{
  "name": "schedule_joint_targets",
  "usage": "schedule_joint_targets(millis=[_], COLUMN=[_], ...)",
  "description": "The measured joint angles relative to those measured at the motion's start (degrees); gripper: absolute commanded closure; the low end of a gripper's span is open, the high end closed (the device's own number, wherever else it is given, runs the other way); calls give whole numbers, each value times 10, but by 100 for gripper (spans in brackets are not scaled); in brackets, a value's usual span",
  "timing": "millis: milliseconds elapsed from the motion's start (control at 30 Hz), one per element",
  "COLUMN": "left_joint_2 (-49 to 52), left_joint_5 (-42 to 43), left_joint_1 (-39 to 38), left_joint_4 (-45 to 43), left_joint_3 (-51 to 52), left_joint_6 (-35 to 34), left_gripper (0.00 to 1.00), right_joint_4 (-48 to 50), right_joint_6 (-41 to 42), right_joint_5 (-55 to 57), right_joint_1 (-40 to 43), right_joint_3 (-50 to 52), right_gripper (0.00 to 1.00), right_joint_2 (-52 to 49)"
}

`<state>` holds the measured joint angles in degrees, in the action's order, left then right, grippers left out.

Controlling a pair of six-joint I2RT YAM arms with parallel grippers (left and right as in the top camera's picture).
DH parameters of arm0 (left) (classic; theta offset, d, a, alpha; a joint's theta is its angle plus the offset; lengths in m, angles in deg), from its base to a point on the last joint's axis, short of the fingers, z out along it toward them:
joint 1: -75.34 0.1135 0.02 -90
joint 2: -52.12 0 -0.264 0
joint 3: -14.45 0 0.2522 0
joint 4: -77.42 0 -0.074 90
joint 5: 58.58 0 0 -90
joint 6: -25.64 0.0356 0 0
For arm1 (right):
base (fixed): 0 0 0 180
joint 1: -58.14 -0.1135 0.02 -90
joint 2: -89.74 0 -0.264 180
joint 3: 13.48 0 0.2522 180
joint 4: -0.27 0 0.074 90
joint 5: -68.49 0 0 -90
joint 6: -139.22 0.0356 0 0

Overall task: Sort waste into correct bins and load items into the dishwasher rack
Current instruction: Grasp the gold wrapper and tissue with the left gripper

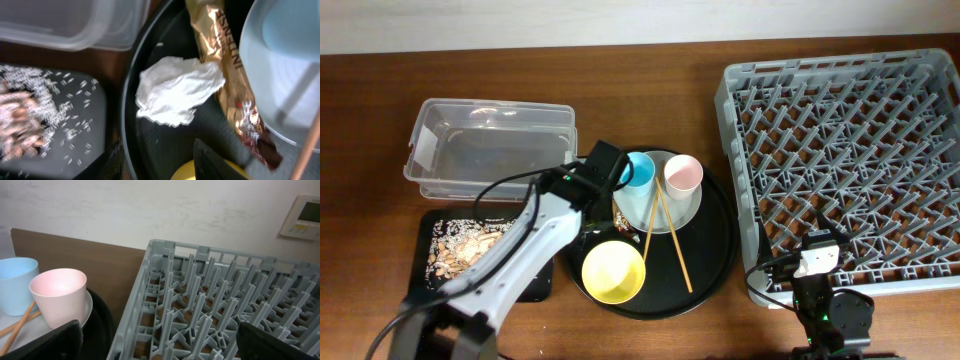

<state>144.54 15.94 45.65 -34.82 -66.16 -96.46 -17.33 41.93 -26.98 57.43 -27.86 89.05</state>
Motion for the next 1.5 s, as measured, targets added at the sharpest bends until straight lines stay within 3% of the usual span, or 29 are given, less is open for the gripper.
schedule_joint_targets(millis=[333, 567, 633, 767, 833, 1033, 1233, 1367, 1500], left_joint_2=[68, 76, 76, 76, 76, 54, -147, -206, -147], left_joint_5=[-26, -28, -28, -26, -25, -20, -20, -70, -55], left_joint_1=[0, 0, 0, 0, 0, 0, 2, 56, 158], left_joint_4=[-67, -164, -175, -176, -177, -141, -103, -149, -252], left_joint_3=[6, 101, 106, 106, 106, 105, 40, 35, 35], left_joint_6=[2, 3, 4, 8, 9, 10, 10, 14, 40], left_gripper=[55, 48, 56, 90, 100, 100, 100, 100, 99], right_joint_4=[0, 0, 0, 0, 0, 0, 0, 0, 0], right_joint_6=[0, 0, 0, 0, 0, 0, 0, 0, 0], right_joint_5=[0, 0, 0, 0, 0, 0, 0, 0, 0], right_joint_1=[0, 0, 0, 0, 0, 0, 0, 0, 0], right_joint_3=[0, 0, 0, 0, 0, 0, 0, 0, 0], right_gripper=[1, 1, 2, 1, 1, 1, 1, 1, 2], right_joint_2=[0, 0, 0, 0, 0, 0, 0, 0, 0])
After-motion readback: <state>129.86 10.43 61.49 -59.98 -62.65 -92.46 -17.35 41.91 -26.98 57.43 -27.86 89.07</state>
